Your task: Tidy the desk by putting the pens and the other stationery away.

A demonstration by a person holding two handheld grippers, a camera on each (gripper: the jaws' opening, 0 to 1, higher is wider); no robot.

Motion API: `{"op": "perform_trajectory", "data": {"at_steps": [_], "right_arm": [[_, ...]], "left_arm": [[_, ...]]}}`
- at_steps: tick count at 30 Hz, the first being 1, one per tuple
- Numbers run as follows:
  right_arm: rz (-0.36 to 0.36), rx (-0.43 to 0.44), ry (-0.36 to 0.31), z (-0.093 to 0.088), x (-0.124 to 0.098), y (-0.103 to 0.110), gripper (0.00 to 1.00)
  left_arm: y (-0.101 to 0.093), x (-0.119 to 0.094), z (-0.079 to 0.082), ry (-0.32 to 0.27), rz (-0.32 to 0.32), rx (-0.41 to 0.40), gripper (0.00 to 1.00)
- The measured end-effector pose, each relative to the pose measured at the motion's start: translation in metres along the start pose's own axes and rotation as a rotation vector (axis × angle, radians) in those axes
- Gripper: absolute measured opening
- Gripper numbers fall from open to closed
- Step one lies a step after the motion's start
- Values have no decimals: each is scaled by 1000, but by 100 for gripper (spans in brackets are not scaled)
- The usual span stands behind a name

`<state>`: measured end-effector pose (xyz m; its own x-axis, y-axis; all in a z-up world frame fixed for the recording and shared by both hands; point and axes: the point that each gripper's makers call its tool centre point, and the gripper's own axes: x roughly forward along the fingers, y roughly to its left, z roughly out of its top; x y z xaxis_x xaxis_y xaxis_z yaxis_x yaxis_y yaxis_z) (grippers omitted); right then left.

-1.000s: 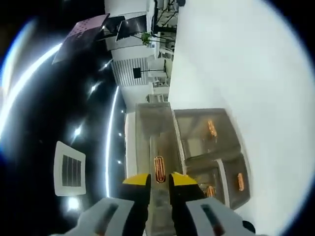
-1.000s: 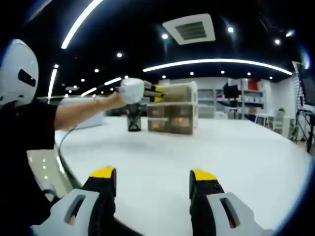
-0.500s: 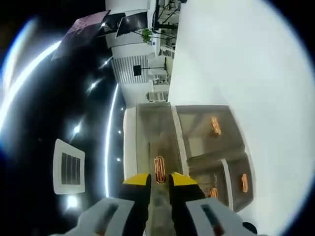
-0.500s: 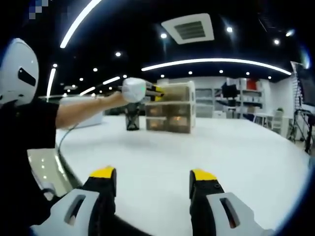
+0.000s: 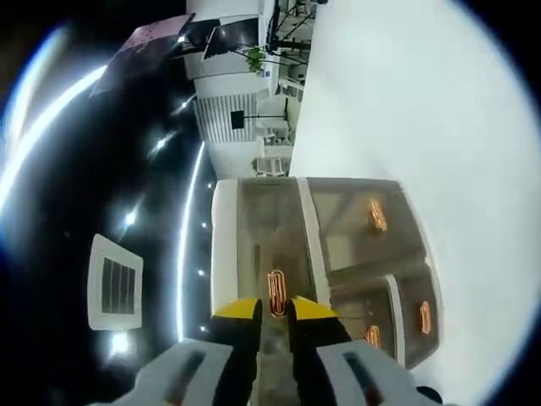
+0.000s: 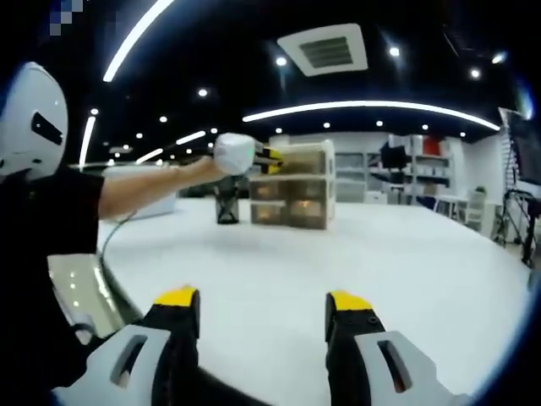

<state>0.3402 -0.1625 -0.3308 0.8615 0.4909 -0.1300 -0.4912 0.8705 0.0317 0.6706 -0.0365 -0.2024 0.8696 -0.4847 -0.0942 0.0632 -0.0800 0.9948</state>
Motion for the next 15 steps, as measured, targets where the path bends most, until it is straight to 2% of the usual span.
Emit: {"op": "perform_trajectory", "data": {"at_steps": [15], "right_arm": [[3, 3, 6, -1, 2, 0, 56]], "left_arm": [[1, 2, 0, -6, 2, -15, 14]]}}
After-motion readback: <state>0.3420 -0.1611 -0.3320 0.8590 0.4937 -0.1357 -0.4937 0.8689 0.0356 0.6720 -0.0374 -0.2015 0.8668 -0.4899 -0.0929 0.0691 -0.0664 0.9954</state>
